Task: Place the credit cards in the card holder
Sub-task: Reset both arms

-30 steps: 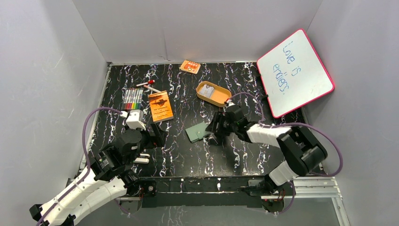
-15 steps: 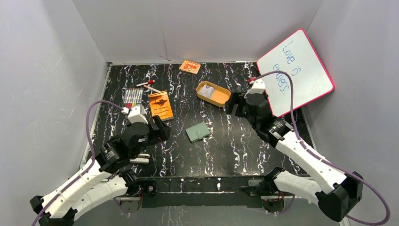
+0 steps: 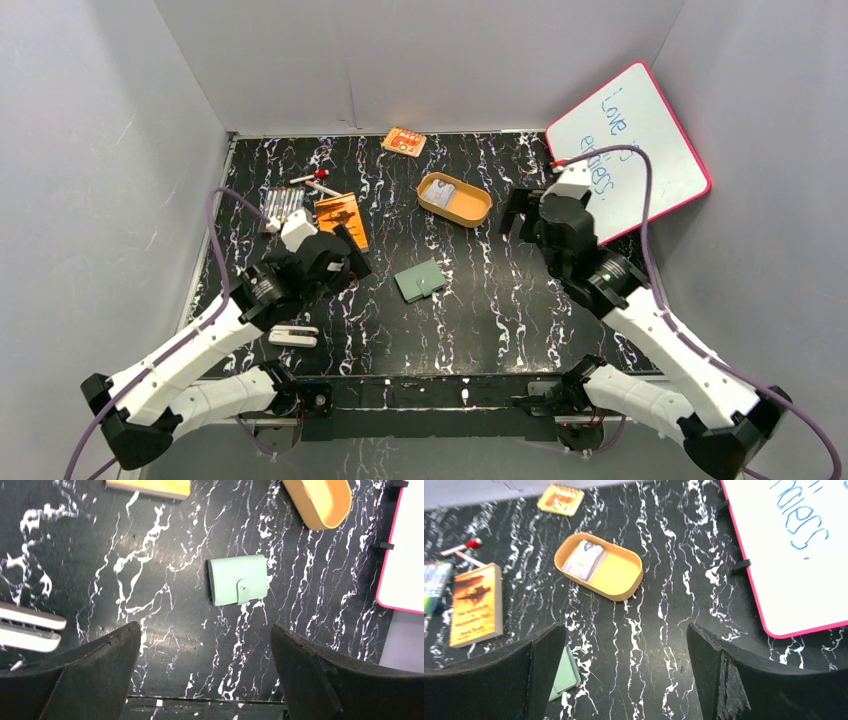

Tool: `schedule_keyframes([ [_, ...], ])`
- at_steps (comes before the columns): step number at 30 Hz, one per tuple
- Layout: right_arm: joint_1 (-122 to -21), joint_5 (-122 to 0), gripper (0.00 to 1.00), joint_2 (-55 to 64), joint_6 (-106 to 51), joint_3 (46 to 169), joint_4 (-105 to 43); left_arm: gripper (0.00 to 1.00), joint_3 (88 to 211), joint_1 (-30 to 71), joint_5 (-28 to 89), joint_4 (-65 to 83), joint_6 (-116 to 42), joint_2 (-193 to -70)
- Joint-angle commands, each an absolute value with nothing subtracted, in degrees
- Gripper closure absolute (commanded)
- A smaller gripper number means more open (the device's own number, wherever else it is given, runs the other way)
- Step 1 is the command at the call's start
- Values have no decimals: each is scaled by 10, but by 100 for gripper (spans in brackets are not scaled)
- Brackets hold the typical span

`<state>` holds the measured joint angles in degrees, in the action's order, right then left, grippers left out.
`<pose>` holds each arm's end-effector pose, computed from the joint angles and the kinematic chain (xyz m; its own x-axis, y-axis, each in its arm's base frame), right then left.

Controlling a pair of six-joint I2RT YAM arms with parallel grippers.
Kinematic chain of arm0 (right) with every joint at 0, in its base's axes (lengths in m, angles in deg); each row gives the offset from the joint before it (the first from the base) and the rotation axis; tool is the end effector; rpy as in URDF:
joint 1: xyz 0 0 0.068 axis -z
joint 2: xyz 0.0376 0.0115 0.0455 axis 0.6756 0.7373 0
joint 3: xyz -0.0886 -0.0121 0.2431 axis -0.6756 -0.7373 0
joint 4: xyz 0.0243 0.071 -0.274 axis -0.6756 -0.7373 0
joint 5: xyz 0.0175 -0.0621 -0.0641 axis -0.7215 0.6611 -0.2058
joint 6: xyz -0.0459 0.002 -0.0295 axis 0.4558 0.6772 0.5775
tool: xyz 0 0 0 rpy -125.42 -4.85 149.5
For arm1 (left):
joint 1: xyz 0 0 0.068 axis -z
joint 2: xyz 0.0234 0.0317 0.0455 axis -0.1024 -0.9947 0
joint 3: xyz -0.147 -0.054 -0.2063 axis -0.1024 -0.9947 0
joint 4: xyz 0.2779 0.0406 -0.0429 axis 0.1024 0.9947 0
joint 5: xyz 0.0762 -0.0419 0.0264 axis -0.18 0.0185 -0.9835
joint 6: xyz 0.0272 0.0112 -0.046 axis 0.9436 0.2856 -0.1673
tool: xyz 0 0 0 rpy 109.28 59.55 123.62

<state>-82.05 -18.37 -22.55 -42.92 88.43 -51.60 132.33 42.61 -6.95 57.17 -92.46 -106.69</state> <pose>0.1978 0.1357 0.3528 -0.2653 0.1830 -0.9466 0.0065 0.9821 0.1880 0.1497 -0.1419 0.3158 -0.5499 -0.5935 -0.5877 -0.2513 0.7886 -0.5612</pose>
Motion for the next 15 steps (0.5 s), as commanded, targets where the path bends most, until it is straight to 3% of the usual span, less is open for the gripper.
schedule_keyframes([
  [1,-822,-184,1,-310,-368,885,-445,2,1395,426,-95,575,-774,-1106],
  [6,-822,-200,1,-345,-278,899,-392,2,1392,426,-98,485,-644,-1083],
  [15,-824,-184,1,-240,-248,1053,-433,3,1452,426,-105,408,-511,-1068],
])
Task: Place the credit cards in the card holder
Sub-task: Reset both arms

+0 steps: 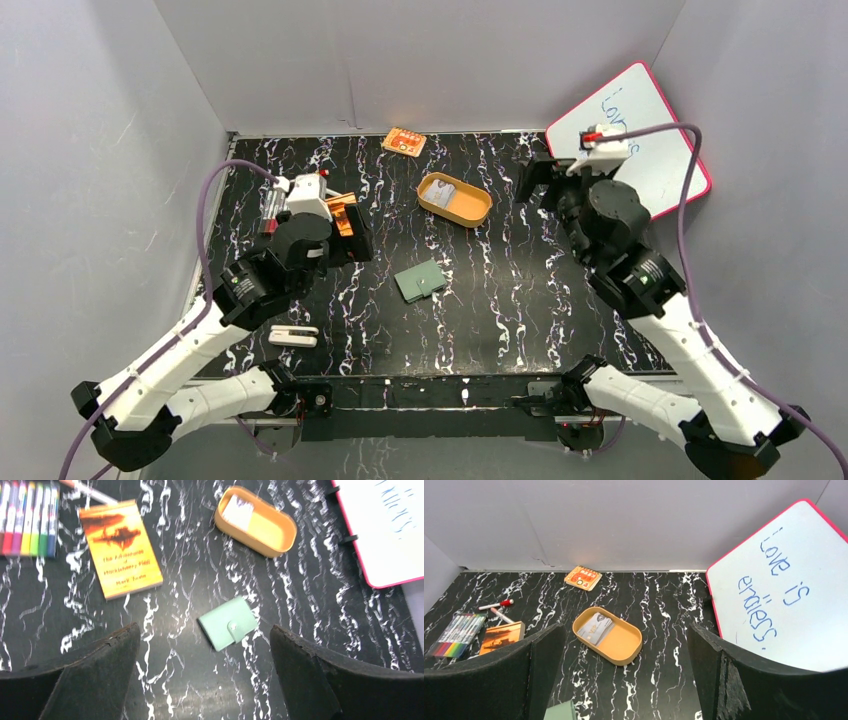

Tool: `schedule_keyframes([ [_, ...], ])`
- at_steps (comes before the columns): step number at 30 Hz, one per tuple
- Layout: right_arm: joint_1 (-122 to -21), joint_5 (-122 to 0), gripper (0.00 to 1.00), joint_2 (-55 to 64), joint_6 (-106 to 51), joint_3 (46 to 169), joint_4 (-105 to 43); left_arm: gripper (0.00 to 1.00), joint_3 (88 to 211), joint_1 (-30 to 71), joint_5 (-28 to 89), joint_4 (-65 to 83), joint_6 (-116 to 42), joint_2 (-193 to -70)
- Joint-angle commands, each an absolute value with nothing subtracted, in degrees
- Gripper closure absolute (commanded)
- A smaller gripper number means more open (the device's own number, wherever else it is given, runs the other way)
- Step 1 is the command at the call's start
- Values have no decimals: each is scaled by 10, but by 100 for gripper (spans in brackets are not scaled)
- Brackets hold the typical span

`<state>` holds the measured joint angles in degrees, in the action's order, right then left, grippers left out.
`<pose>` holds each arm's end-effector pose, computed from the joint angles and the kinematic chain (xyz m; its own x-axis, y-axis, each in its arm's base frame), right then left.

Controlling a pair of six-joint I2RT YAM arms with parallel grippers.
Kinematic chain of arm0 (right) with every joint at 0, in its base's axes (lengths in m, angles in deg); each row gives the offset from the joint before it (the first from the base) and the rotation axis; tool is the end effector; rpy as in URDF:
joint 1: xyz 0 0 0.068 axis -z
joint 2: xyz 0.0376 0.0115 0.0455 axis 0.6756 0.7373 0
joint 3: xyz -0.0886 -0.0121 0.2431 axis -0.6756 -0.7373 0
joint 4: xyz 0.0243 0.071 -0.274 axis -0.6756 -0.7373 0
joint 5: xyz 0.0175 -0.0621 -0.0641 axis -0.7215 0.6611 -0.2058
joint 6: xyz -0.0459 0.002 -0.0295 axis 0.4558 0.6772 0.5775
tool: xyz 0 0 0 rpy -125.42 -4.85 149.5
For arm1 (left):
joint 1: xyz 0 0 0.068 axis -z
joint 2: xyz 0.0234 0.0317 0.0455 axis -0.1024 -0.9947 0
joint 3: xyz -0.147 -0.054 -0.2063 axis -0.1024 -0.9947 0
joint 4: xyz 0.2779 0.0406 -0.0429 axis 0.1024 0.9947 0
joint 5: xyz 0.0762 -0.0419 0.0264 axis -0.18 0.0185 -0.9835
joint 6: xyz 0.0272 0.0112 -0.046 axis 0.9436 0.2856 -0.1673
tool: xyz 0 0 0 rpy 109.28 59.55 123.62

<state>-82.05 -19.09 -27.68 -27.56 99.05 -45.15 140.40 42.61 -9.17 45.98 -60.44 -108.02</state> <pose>0.1659 0.1099 0.4483 0.0358 0.1597 -0.9865 -0.0896 0.9837 0.1560 0.1578 -0.1492 0.3778 -0.4062 -0.2863 -0.8678 0.1055 0.9286 -0.3558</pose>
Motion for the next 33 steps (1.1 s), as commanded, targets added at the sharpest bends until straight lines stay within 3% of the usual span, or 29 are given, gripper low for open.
schedule_keyframes([
  [1,-828,-171,1,-224,-249,1071,-434,3,1464,426,-92,403,-496,-1068],
  [10,-1014,3,1,-98,-90,1135,-280,3,1546,426,-116,379,-434,-1077],
  [19,-1019,-204,1,-217,-120,969,-169,4,1592,426,-69,362,-406,-1094],
  [33,-1019,20,1,-274,-176,1049,-322,3,1568,426,-107,338,-419,-1034],
])
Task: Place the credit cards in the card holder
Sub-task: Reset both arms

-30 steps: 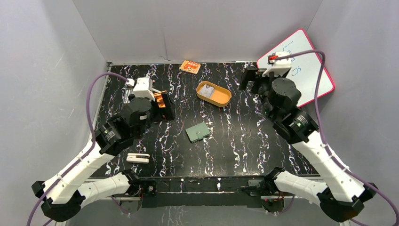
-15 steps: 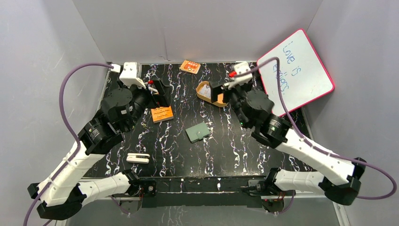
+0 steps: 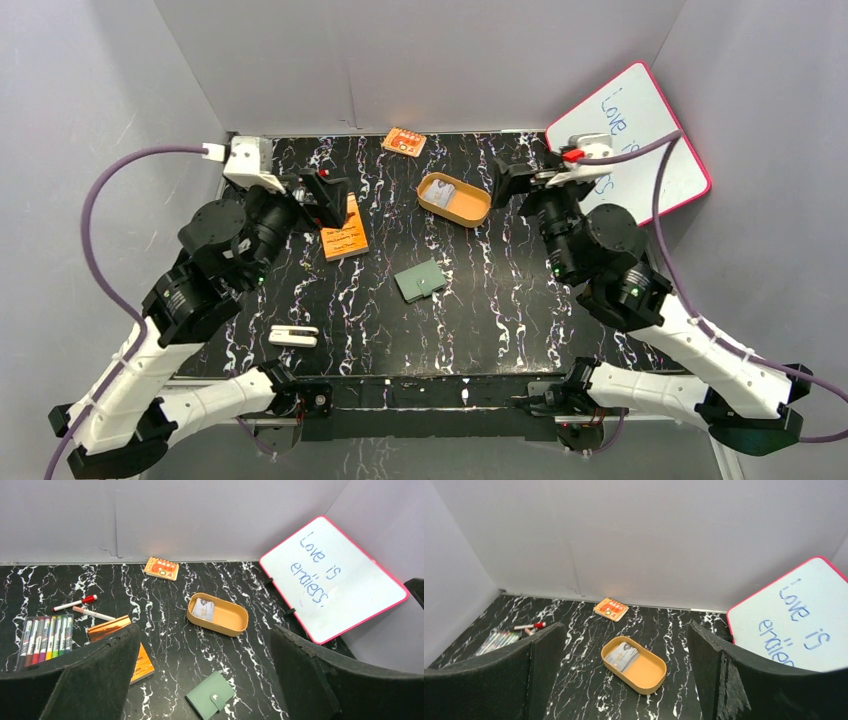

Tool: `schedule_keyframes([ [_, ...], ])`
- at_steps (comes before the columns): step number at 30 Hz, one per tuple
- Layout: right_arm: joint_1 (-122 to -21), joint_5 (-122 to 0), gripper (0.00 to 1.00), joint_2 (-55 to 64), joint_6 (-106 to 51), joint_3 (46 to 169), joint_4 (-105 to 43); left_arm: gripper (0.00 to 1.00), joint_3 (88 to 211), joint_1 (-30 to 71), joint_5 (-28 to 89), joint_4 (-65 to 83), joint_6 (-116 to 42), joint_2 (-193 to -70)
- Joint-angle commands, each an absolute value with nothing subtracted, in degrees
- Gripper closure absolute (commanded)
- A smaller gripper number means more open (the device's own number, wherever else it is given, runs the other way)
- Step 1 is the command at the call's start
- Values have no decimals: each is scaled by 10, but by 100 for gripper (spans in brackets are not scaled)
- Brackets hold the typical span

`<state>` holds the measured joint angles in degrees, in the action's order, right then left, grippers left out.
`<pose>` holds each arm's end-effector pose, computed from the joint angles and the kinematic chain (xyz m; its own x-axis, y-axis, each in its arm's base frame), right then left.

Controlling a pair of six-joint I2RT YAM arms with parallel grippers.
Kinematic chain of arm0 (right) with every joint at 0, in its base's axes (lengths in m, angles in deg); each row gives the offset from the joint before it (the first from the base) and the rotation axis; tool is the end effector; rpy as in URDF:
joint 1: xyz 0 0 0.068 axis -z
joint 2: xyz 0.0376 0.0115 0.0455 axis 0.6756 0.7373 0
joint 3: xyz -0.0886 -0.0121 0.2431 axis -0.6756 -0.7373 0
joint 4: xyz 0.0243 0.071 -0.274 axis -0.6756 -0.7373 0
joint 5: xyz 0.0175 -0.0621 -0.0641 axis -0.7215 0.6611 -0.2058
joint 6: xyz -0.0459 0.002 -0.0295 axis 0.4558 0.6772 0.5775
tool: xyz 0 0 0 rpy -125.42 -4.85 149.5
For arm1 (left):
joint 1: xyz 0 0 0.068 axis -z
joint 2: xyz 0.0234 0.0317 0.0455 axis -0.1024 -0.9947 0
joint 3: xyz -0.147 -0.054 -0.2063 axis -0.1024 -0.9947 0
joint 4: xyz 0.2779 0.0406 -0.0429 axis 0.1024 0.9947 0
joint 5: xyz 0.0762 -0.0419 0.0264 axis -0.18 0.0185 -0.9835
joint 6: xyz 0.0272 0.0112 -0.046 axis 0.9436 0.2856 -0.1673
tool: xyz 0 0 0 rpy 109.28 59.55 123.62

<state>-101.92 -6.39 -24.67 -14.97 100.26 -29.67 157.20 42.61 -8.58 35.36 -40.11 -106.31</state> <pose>0.1265 0.1609 0.4719 0.1710 0.1601 -0.9722 -0.2085 0.9702 0.1231 0.1279 -0.1159 0.5000 -0.0218 -0.3122 -0.9498 0.3075 0.9019 -0.3035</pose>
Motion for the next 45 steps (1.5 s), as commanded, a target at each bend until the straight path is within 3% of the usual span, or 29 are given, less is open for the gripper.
schedule_keyframes([
  [1,-1019,15,1,-280,-177,1052,-327,3,1563,426,-106,338,-427,-1028],
  [11,-1019,-161,2,-344,-141,1060,-293,3,1610,426,-95,346,-413,-1030],
  [24,-1019,-210,1,-291,-63,1148,-281,3,1753,426,-57,332,-354,-1107],
  [45,-1019,-213,1,-300,-98,1041,-203,4,1641,426,-86,268,-364,-1042],
])
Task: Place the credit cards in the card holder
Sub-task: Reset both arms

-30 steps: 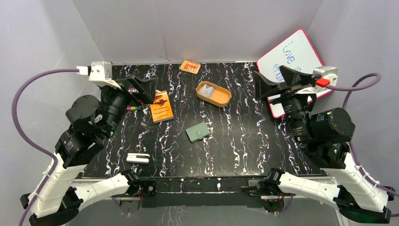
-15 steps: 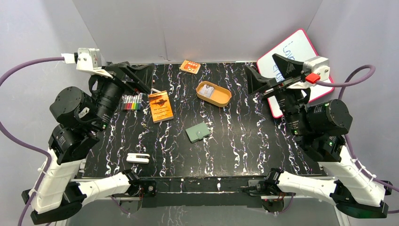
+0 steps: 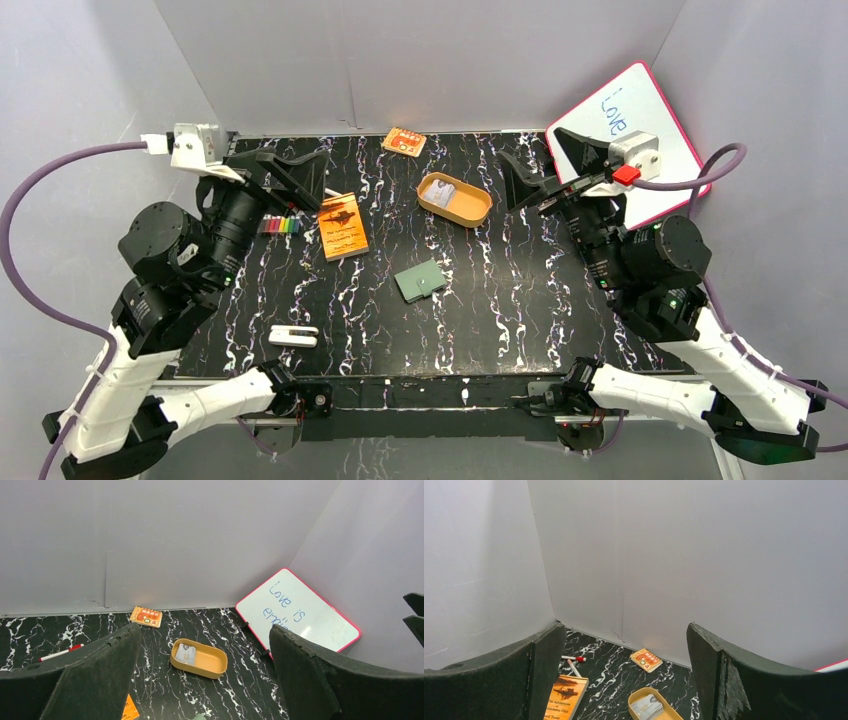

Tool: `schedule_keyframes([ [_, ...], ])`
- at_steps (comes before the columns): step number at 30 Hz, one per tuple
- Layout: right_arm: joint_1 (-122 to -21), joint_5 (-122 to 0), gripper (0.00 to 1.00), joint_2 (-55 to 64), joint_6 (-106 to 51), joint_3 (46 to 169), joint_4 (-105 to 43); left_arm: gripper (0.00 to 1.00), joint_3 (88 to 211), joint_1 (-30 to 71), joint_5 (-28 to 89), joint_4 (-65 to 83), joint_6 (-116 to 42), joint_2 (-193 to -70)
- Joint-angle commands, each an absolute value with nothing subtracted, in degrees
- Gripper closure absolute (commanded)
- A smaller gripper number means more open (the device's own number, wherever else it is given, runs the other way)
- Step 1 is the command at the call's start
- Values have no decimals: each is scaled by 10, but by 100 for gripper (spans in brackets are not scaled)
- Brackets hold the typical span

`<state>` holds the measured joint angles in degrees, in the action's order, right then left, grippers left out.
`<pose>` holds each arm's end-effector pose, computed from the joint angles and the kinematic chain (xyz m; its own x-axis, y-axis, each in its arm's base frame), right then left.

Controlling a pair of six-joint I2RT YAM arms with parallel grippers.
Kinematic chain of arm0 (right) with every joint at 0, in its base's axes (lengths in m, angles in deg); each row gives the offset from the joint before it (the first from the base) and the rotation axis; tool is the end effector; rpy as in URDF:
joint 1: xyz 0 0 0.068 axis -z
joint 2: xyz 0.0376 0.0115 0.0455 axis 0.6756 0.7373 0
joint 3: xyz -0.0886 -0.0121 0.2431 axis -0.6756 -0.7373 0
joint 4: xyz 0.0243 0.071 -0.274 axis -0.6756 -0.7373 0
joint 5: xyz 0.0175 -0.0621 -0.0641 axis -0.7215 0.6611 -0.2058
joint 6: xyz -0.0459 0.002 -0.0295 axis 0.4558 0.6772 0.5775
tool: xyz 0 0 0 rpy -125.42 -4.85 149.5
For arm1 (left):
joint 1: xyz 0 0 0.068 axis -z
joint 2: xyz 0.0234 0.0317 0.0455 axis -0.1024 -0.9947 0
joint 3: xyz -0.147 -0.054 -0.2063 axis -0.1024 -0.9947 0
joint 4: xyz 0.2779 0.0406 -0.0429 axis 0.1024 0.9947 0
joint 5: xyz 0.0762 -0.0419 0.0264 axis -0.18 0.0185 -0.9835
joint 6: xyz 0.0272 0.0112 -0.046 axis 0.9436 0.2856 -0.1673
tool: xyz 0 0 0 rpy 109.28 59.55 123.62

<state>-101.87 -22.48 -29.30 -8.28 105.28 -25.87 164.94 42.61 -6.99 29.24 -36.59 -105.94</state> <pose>0.0970 0.1263 0.5220 0.3610 0.2535 -0.8974 -0.4400 0.8948 0.0758 0.1045 -0.0908 0.5517 0.1456 -0.4282 -0.8919 0.3829 0.8556 -0.3483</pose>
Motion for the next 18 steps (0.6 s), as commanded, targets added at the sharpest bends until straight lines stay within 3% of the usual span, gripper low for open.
schedule_keyframes([
  [1,-1019,-211,1,-301,-99,1036,-197,4,1635,426,-87,266,-364,-1038],
  [18,-1019,-104,1,-246,-192,1083,-268,4,1622,426,-132,296,-376,-1048],
])
